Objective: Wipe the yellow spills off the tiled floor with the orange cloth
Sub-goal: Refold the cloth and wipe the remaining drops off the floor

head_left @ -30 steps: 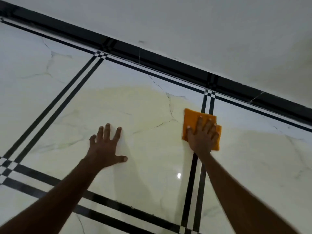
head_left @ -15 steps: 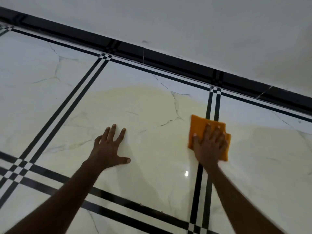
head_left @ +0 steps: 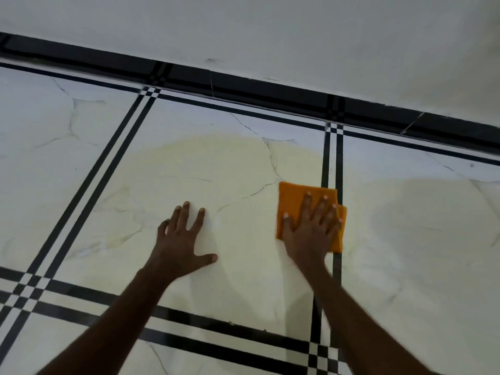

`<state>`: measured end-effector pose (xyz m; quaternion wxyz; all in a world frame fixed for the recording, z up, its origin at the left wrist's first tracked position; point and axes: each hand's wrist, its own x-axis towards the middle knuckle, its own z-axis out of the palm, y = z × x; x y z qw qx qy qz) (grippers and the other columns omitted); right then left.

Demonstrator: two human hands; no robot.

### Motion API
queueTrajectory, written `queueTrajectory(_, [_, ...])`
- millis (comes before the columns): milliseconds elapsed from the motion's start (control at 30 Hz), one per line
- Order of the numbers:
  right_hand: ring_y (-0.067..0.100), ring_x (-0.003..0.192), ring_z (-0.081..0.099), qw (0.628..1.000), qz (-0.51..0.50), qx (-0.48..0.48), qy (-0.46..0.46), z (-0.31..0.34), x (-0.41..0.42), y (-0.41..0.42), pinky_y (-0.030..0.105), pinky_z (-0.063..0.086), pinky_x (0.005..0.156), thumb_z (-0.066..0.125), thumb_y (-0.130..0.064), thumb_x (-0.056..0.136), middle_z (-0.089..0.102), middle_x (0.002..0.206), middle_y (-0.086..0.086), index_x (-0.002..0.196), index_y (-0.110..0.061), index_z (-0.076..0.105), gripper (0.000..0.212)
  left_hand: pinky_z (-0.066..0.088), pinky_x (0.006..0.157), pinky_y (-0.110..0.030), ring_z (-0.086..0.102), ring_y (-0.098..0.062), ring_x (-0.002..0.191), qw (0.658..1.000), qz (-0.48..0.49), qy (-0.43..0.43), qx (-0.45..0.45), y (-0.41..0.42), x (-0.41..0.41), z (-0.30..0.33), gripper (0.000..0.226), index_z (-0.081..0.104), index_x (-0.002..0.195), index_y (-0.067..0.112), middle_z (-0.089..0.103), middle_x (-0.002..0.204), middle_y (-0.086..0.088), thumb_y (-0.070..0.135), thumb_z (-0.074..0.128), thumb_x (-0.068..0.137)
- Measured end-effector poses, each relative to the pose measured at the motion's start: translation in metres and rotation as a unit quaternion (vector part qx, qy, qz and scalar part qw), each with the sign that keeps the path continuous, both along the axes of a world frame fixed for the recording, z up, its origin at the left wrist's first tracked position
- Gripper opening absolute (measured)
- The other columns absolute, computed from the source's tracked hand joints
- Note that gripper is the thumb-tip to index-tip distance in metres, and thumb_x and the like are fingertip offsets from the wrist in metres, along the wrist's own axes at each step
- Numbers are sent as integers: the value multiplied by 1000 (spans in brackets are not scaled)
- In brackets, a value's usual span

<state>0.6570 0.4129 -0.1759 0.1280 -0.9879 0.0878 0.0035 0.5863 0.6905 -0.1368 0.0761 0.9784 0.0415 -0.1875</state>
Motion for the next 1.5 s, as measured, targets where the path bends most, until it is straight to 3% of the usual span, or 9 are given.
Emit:
queueTrajectory(200, [41, 158, -1, 976, 215, -23, 16, -2, 63, 35, 63, 3, 124, 17, -73, 94, 1, 172, 15, 165, -24, 4, 87, 9, 121, -49, -11, -25, 153, 999, -22, -42, -6, -3, -1, -13, 118, -14, 154, 38, -17, 165, -5, 97, 29, 62])
queueTrajectory(300, [43, 157, 4, 993, 112, -33, 13, -10, 72, -21, 65, 7, 123, 16, -73, 95, 4, 172, 15, 165, -25, 5, 85, 9, 121, -48, -11, -24, 152, 999, -22, -26, 15, 5, 0, -9, 122, -16, 154, 35, -19, 164, -4, 97, 34, 62])
queueTrajectory(467, [48, 155, 7, 1000, -17, 4, 10, 4, -70, -19, 68, 8, 122, 27, -65, 97, 9, 170, 23, 165, -21, 5, 83, 7, 122, -49, -14, -26, 152, 1000, 14, -6, 11, 9, -5, 1, 123, -14, 156, 29, -20, 164, -8, 93, 40, 66])
queueTrajectory(667, [46, 155, 8, 968, 247, 20, 26, 1, 28, 144, 65, 4, 124, 33, -64, 93, 13, 170, 19, 164, -22, 18, 83, 7, 122, -52, -16, -25, 151, 998, 63, 24, 13, 54, -36, 2, 125, -20, 154, 32, -24, 163, -4, 96, 33, 60])
queueTrajectory(800, [47, 155, 9, 988, 153, -5, 32, -6, 72, 103, 67, 10, 122, 22, -68, 93, 12, 170, 20, 164, -23, 13, 85, 11, 120, -55, -14, -28, 152, 991, 116, 54, 23, 92, -74, 7, 135, -21, 154, 30, -25, 163, -6, 101, 30, 49])
queueTrajectory(967, [48, 155, 5, 999, 40, 8, 9, 2, -48, 68, 69, 11, 120, 30, -65, 96, 5, 170, 22, 165, -20, 6, 86, 13, 120, -55, -11, -32, 152, 987, 150, 44, 24, 87, -97, 6, 129, -18, 155, 24, -21, 163, -12, 94, 23, 55])
queueTrajectory(1200, [41, 158, -3, 941, 337, 2, 22, -2, -23, 223, 63, -2, 124, 30, -67, 94, 5, 172, 16, 164, -23, 12, 85, 8, 121, -53, -13, -29, 152, 990, 133, 51, 16, 98, -97, 5, 124, -19, 154, 28, -24, 163, -9, 83, 55, 71])
queueTrajectory(1400, [44, 156, 4, 991, 128, -30, 10, -7, -41, 80, 66, 9, 122, 25, -71, 93, 7, 171, 18, 165, -21, 5, 89, 10, 120, -53, -12, -32, 151, 987, 155, 50, 14, 81, -89, 9, 126, -16, 156, 18, -21, 162, -14, 83, 52, 72])
queueTrajectory(1500, [48, 155, 1, 996, 81, -11, 33, -6, -37, 104, 68, 1, 122, 28, -80, 87, 3, 170, 23, 164, -17, 4, 103, 8, 119, -55, -13, -35, 151, 983, 171, 61, 18, 72, -82, 6, 126, -16, 155, 15, -22, 162, -17, 82, 52, 73])
